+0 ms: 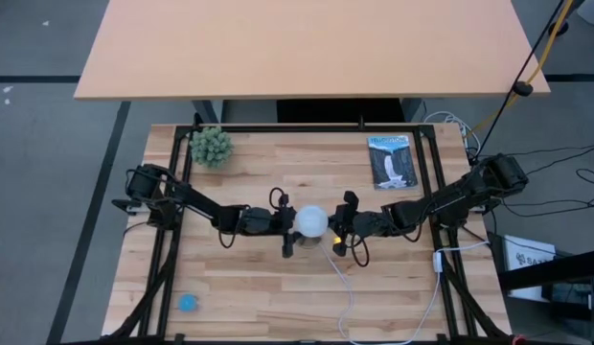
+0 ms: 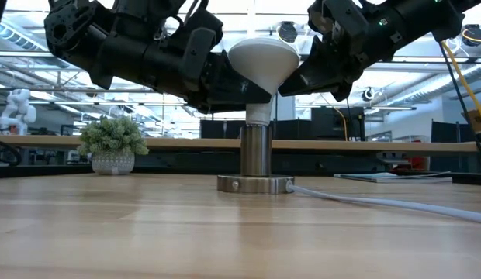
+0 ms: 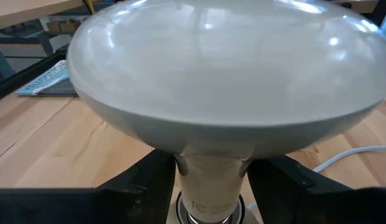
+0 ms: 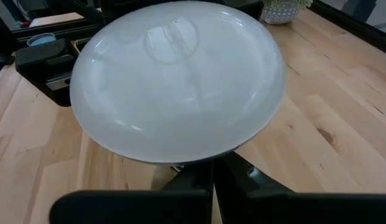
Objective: Screw lightbulb
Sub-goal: Insert the white lightbulb into the desk lamp
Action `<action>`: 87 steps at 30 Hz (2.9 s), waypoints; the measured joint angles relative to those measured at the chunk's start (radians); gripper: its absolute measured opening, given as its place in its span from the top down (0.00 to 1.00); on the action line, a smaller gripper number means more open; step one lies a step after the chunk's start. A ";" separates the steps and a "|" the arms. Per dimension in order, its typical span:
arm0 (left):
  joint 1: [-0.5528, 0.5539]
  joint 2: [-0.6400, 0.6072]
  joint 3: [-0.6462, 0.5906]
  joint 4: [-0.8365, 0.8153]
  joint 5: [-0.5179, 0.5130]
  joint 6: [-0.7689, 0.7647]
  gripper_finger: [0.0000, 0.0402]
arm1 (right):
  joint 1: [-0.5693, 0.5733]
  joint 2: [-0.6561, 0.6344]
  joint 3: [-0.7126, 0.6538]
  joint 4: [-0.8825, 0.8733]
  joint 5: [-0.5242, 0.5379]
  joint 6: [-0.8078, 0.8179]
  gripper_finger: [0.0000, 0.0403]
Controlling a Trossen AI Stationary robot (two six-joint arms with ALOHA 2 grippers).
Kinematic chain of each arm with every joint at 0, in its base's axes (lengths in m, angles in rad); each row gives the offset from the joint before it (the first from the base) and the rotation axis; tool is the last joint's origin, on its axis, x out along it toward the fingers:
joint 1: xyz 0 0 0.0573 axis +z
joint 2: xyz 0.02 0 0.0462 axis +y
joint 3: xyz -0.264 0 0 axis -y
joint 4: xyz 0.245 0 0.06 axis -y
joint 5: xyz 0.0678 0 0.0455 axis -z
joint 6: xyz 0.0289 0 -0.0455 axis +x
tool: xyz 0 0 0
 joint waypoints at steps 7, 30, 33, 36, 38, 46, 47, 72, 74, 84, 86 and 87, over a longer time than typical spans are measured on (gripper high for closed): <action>0.000 0.000 0.000 -0.001 0.003 -0.035 0.40 | 0.000 0.000 0.001 0.002 0.003 0.003 1.00; 0.000 0.000 0.000 -0.007 0.014 -0.044 0.38 | 0.000 -0.003 0.001 -0.062 0.004 0.001 1.00; 0.000 0.000 0.000 -0.014 0.014 -0.045 0.38 | 0.000 -0.003 0.001 -0.102 0.005 0.020 1.00; 0.000 0.000 0.000 -0.031 0.014 -0.043 0.38 | 0.000 -0.003 0.001 -0.160 0.006 0.049 1.00; 0.000 0.000 0.000 -0.030 0.014 -0.043 0.38 | 0.000 -0.003 0.001 -0.193 0.005 0.078 1.00; 0.000 -0.056 0.000 -0.160 0.013 -0.001 0.38 | 0.001 -0.003 0.001 -0.194 0.005 0.087 1.00; 0.000 -0.070 0.000 -0.203 0.013 -0.002 0.38 | 0.001 -0.003 0.001 -0.193 0.005 0.087 1.00; -0.024 -0.108 0.000 -0.313 0.013 -0.131 0.38 | 0.000 0.030 0.001 -0.103 0.003 0.053 1.00; -0.024 -0.108 0.000 -0.318 0.013 -0.133 0.38 | 0.000 0.038 0.001 -0.097 0.002 0.058 1.00; -0.011 -0.108 0.000 -0.328 0.013 -0.122 0.38 | 0.000 0.040 0.001 -0.037 0.000 0.018 1.00; -0.003 -0.108 0.000 -0.320 0.013 -0.123 0.38 | 0.000 0.040 0.001 -0.038 0.000 0.016 1.00; 0.000 -0.108 0.000 -0.312 0.013 -0.123 0.38 | 0.000 0.040 0.001 -0.037 0.000 0.015 1.00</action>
